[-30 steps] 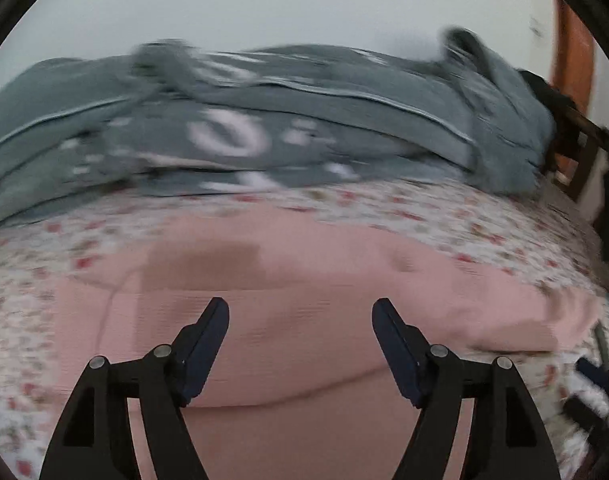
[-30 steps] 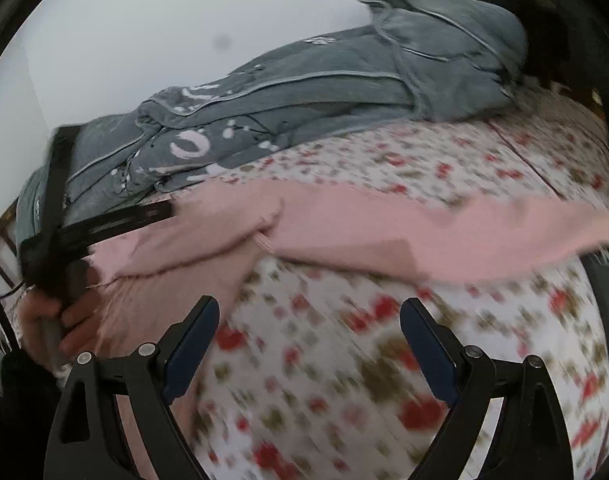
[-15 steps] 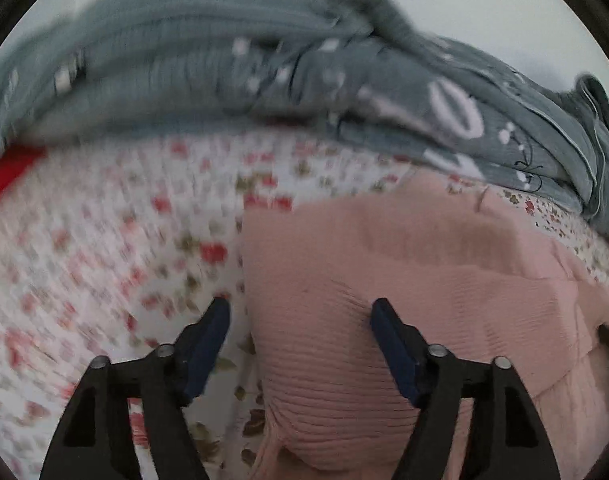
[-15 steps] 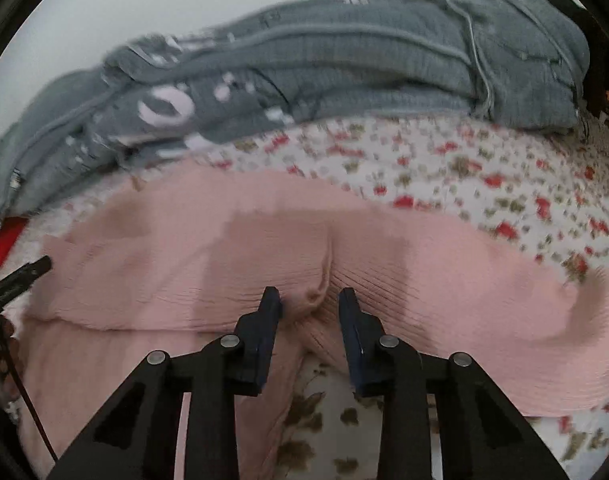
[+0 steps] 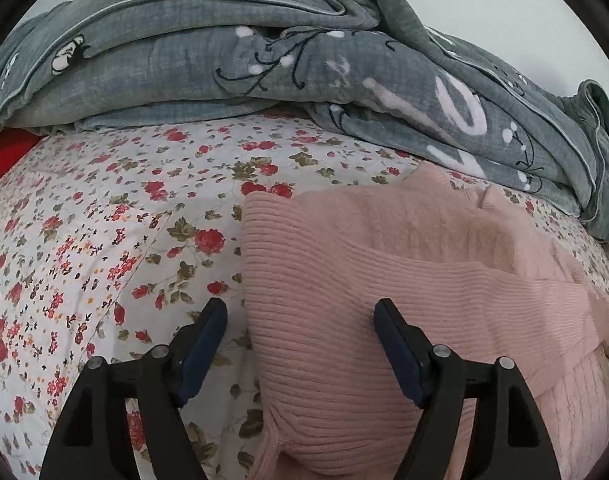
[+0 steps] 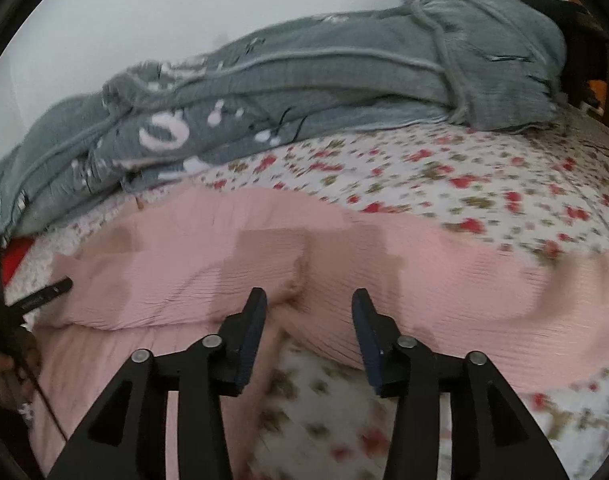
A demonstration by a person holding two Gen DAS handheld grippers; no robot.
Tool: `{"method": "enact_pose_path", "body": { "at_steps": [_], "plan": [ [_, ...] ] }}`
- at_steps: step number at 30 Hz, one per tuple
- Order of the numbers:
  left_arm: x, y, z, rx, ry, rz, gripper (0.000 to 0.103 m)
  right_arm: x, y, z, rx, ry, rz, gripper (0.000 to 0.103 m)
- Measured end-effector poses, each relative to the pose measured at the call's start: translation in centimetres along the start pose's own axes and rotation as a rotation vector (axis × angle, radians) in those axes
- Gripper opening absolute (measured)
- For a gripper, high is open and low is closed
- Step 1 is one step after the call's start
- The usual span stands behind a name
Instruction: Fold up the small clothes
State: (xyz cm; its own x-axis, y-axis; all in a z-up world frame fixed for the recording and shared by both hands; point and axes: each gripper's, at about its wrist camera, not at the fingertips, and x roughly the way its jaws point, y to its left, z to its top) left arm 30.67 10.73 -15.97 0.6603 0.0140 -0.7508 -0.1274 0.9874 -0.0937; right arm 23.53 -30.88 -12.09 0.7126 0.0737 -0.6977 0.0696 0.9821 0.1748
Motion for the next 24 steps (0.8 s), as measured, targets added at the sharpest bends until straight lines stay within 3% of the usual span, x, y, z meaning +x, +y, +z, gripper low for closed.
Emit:
{"method": "enact_pose_path", "body": {
  "at_steps": [4, 8, 12, 15, 24],
  "plan": [
    [-0.2, -0.5, -0.1, 0.027, -0.009, 0.007, 0.078, -5.4, -5.5, -0.7, 0.051, -0.091, -0.113, 0.055],
    [-0.3, -0.9, -0.1, 0.047, -0.017, 0.005, 0.08, -10.1, -12.4, -2.0, 0.121, -0.15, -0.243, 0.056],
    [-0.4, -0.7, -0.1, 0.04, -0.019, -0.004, 0.08, -11.2, -18.2, -3.9, 0.264, -0.12, -0.174, 0.055],
    [-0.4, -0.4, -0.1, 0.026, -0.02, -0.01, 0.08, -10.8, -19.6, -4.6, 0.31, -0.128, -0.136, 0.055],
    [0.0, -0.4, 0.0, 0.018, -0.005, -0.025, 0.08, -7.1, -22.7, -2.6, 0.446, -0.12, -0.154, 0.051]
  ]
}}
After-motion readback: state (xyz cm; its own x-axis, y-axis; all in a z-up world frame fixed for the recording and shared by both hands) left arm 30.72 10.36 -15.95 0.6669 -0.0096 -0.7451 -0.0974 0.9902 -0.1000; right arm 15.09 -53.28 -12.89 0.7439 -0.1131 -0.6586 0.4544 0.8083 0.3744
